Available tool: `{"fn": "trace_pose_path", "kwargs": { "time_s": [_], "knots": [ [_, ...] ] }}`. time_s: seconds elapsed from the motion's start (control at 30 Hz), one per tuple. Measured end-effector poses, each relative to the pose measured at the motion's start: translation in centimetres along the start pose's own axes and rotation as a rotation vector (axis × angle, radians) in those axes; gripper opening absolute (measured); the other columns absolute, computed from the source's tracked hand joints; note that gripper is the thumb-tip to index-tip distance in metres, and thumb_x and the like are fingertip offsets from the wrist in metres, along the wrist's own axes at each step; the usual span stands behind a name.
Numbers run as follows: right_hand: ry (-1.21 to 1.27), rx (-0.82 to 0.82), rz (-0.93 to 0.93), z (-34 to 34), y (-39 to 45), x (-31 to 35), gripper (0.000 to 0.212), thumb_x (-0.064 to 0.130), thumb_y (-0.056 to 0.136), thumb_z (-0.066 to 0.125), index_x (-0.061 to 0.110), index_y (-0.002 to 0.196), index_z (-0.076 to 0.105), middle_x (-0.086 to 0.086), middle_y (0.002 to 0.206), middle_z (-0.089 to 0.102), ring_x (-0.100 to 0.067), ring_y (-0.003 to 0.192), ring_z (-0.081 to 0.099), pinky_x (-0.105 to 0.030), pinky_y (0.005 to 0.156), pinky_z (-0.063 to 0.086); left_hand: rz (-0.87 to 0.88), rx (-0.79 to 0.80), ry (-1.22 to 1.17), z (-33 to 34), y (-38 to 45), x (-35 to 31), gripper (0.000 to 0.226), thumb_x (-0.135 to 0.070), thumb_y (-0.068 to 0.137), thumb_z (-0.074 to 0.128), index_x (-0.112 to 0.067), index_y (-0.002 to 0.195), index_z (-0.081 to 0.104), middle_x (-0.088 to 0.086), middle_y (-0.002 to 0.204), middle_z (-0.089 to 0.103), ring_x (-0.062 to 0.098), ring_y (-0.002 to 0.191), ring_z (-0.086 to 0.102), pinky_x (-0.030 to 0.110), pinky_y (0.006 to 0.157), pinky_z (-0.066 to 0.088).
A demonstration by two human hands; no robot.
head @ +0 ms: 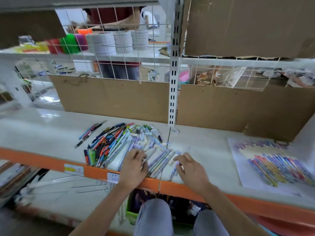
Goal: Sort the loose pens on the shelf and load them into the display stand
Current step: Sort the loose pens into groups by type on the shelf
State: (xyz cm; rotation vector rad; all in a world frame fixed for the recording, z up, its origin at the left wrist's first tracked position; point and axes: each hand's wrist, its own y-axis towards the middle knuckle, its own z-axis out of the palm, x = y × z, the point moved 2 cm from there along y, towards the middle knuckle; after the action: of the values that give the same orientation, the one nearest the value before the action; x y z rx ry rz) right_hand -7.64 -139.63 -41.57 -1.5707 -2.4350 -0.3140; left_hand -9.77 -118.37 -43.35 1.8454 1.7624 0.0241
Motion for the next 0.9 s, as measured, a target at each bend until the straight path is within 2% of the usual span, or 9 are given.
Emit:
{"fn": "trace_pose_path", "kwargs": {
  "time_s": [0.1, 0.2, 0.3, 0.43, 0.53, 0.63, 0.77, 0.9],
  "knots": [
    [-0.025, 0.018, -0.024, 1.0, 0.9, 1.4, 0.032, 0.032, 0.101, 0.031, 0.025, 0.13, 0.044, 0.001, 0.124, 0.041, -0.02, 0.092, 0.061, -0.028, 0.072, 0.045, -0.091, -0.01, 0.03, -1.3, -0.2, 2.3, 0.013, -0.014, 0.079, 0.068, -0.01, 0.091, 0.063, 0.007, 0.093, 0.054, 0.025, 0.087, 0.054, 0.038, 0.076, 0.05],
    [-0.004, 0.006, 0.01, 1.8, 1.6, 2.0, 0.029, 0.03, 0.1, 0.034, 0.024, 0.124, 0.048, 0.0, 0.124, 0.042, -0.02, 0.094, 0.059, -0.026, 0.066, 0.042, -0.094, 0.013, 0.024, -1.8, -0.3, 3.5, 0.013, -0.02, 0.082, 0.067, -0.012, 0.09, 0.061, 0.004, 0.091, 0.053, 0.022, 0.086, 0.052, 0.037, 0.076, 0.05],
    [0.029, -0.023, 0.041, 2.0, 2.2, 2.5, 0.023, 0.022, 0.098, 0.036, 0.02, 0.117, 0.05, 0.001, 0.117, 0.043, -0.017, 0.086, 0.056, -0.023, 0.063, 0.036, -0.066, 0.027, 0.001, -1.9, -0.3, 3.6, 0.012, -0.021, 0.081, 0.068, -0.016, 0.089, 0.06, 0.0, 0.091, 0.049, 0.018, 0.082, 0.052, 0.036, 0.076, 0.051],
    [0.097, -0.08, 0.057, 2.3, 2.8, 3.0, 0.021, 0.019, 0.097, 0.038, 0.019, 0.112, 0.053, 0.002, 0.11, 0.044, -0.007, 0.076, 0.045, -0.02, 0.063, 0.036, -0.037, 0.04, -0.012, -1.5, -0.7, 3.6, 0.018, -0.035, 0.08, 0.062, -0.02, 0.088, 0.062, -0.002, 0.092, 0.047, 0.018, 0.083, 0.053, 0.034, 0.077, 0.05],
    [0.133, -0.097, 0.081, 2.7, 2.9, 2.8, 0.02, 0.02, 0.097, 0.038, 0.021, 0.109, 0.055, 0.004, 0.109, 0.046, -0.007, 0.074, 0.047, -0.02, 0.063, 0.038, -0.047, 0.026, -0.012, -1.4, -0.5, 3.8, 0.02, -0.037, 0.078, 0.057, -0.019, 0.083, 0.063, -0.002, 0.089, 0.049, 0.016, 0.08, 0.053, 0.034, 0.074, 0.052],
    [0.214, -0.115, 0.091, 2.9, 2.8, 2.4, 0.019, 0.018, 0.096, 0.041, 0.021, 0.105, 0.057, 0.007, 0.103, 0.046, -0.008, 0.075, 0.052, -0.021, 0.065, 0.043, -0.082, 0.007, 0.001, -1.5, 0.0, 4.2, 0.017, -0.032, 0.081, 0.06, -0.016, 0.083, 0.064, 0.0, 0.088, 0.05, 0.016, 0.079, 0.052, 0.036, 0.072, 0.052],
    [0.246, -0.132, 0.07, 3.1, 2.6, 2.1, 0.019, 0.015, 0.094, 0.044, 0.019, 0.105, 0.058, 0.012, 0.097, 0.042, -0.006, 0.081, 0.054, -0.022, 0.072, 0.048, -0.216, 0.058, -0.034, -1.4, 1.0, 4.8, 0.02, -0.031, 0.087, 0.061, -0.013, 0.096, 0.063, -0.002, 0.098, 0.041, 0.015, 0.096, 0.045, 0.027, 0.082, 0.044],
    [0.286, -0.146, 0.076, 3.1, 2.6, 2.2, 0.019, 0.014, 0.094, 0.045, 0.018, 0.106, 0.059, 0.009, 0.104, 0.049, -0.007, 0.088, 0.057, -0.023, 0.077, 0.049, -0.248, 0.085, -0.055, -1.0, 1.0, 5.4, 0.023, -0.037, 0.087, 0.061, -0.017, 0.098, 0.061, -0.004, 0.104, 0.039, 0.01, 0.088, 0.047, 0.021, 0.074, 0.042]
  ]
}}
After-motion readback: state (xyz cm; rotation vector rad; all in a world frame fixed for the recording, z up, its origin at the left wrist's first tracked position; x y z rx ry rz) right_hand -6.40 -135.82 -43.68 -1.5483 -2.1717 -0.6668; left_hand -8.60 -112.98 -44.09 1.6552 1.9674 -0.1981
